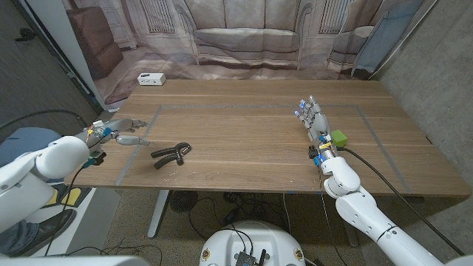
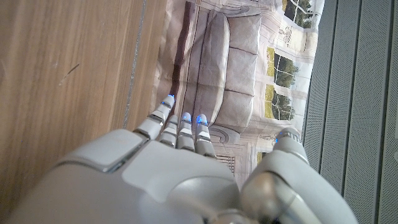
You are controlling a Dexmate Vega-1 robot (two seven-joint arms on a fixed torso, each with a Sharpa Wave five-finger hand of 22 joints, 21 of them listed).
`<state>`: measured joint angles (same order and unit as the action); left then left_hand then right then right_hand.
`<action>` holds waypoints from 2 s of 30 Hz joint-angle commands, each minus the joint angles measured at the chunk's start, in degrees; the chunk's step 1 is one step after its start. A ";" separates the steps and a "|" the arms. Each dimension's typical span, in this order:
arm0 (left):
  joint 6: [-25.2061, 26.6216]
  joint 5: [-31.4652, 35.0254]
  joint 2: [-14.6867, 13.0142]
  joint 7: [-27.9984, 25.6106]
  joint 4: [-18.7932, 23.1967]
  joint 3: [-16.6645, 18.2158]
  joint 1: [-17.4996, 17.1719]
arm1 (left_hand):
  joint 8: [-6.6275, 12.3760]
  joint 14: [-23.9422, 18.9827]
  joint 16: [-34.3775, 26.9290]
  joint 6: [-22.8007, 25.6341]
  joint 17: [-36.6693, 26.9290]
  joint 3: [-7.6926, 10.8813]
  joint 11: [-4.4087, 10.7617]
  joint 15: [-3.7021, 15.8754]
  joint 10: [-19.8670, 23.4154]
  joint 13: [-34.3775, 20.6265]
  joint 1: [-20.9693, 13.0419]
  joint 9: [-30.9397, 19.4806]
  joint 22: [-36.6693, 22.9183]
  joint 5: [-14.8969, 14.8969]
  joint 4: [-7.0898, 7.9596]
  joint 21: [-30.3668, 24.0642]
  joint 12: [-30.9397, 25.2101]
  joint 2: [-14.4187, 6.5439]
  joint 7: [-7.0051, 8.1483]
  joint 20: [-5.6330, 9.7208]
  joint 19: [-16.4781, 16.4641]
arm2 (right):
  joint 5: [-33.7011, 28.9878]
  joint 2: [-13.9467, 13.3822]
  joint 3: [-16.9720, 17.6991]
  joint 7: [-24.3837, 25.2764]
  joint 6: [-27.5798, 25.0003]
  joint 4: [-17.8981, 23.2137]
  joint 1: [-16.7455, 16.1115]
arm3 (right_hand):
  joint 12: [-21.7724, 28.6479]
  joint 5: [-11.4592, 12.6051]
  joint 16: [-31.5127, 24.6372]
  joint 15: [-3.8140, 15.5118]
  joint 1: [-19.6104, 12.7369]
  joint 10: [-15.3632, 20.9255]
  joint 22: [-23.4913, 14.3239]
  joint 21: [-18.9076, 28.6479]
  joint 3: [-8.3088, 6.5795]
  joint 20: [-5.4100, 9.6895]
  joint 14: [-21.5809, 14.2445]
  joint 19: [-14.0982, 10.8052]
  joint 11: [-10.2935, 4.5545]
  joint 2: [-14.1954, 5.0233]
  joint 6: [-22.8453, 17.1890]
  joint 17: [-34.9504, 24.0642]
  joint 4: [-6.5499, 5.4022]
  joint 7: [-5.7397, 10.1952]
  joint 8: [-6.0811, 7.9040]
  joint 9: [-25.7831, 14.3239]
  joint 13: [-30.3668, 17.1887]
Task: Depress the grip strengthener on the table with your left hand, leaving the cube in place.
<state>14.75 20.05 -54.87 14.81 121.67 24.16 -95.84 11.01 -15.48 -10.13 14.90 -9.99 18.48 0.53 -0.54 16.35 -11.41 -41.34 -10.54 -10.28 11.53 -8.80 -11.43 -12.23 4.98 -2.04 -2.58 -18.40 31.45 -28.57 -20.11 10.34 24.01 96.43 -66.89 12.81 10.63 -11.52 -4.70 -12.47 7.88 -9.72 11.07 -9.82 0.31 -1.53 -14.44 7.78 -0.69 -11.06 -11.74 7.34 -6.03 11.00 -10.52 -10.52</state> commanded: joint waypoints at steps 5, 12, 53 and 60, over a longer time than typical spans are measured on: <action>2.28 4.62 -2.77 5.43 1.14 -1.94 1.78 | -0.03 0.16 -0.32 -0.47 -0.21 1.59 0.90 0.56 -0.38 -0.28 -3.28 -0.27 -0.14 -0.42 -0.59 0.03 0.09 -1.51 0.60 0.02 0.34 | -0.24 -0.21 -0.03 0.36 -0.53 0.66 -0.07 | -0.17 0.11 -0.23 -0.29 -0.69 0.61 -0.11 0.17 -0.25 -0.24 -0.11 -0.12 0.00 0.03 -0.33 0.01 0.23 0.13 0.09 -0.10 -0.17; 4.37 6.94 -4.17 7.34 1.93 -3.18 2.27 | -0.09 1.45 0.01 -0.96 -0.16 1.62 2.11 0.45 -1.54 -0.29 -4.59 -0.28 -0.12 -0.66 -0.71 0.21 0.46 -1.49 1.70 0.12 0.97 | 0.27 0.11 -0.13 -0.09 -0.32 0.35 0.28 | -0.21 0.11 -0.23 -0.26 -0.74 0.65 -0.11 0.16 -0.25 -0.26 -0.17 -0.13 0.02 -0.02 -0.36 0.01 0.23 0.14 0.08 -0.10 -0.18; 8.11 4.83 -12.51 3.24 -0.71 -18.12 9.90 | 0.03 -0.65 -0.85 0.02 -0.13 -0.35 1.73 1.35 0.46 -0.40 -5.11 -0.32 -0.12 -0.75 0.20 -0.40 -0.32 -0.66 1.38 0.97 -0.23 | 1.35 -0.73 0.85 0.13 -1.06 0.71 -0.71 | -0.40 0.04 -0.20 -0.29 -0.95 0.91 -0.12 0.15 -0.24 -0.40 -0.36 -0.33 0.04 -0.22 -0.47 -0.02 0.24 0.32 0.02 -0.11 -0.21; 7.28 0.48 -14.52 2.86 -2.90 -20.68 12.57 | 0.07 -0.80 -0.86 0.10 -0.14 -0.51 1.33 1.25 0.60 -0.42 -5.06 -0.32 -0.12 -0.77 0.30 -0.37 -0.38 -0.63 1.25 0.95 -0.18 | 1.28 -0.85 1.09 0.79 -1.39 1.36 -1.16 | -0.43 0.03 -0.18 -0.27 -0.97 0.94 -0.12 0.14 -0.22 -0.38 -0.36 -0.34 0.07 -0.21 -0.47 -0.03 0.24 0.31 0.00 -0.11 -0.22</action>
<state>22.97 25.20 -66.98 19.46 121.40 7.46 -86.48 11.02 -15.69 -10.64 14.71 -9.99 18.09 2.24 0.50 16.69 -11.59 -46.16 -10.53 -10.27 10.59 -8.60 -11.54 -12.18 4.06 -0.40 -1.60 -18.04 32.51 -29.19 -19.43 10.28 23.37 96.95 -67.51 12.47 10.63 -11.52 -4.70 -12.77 8.39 -9.72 11.07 -9.82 0.31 -1.52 -14.44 7.68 -1.00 -11.05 -11.75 7.34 -6.04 11.00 -10.52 -10.52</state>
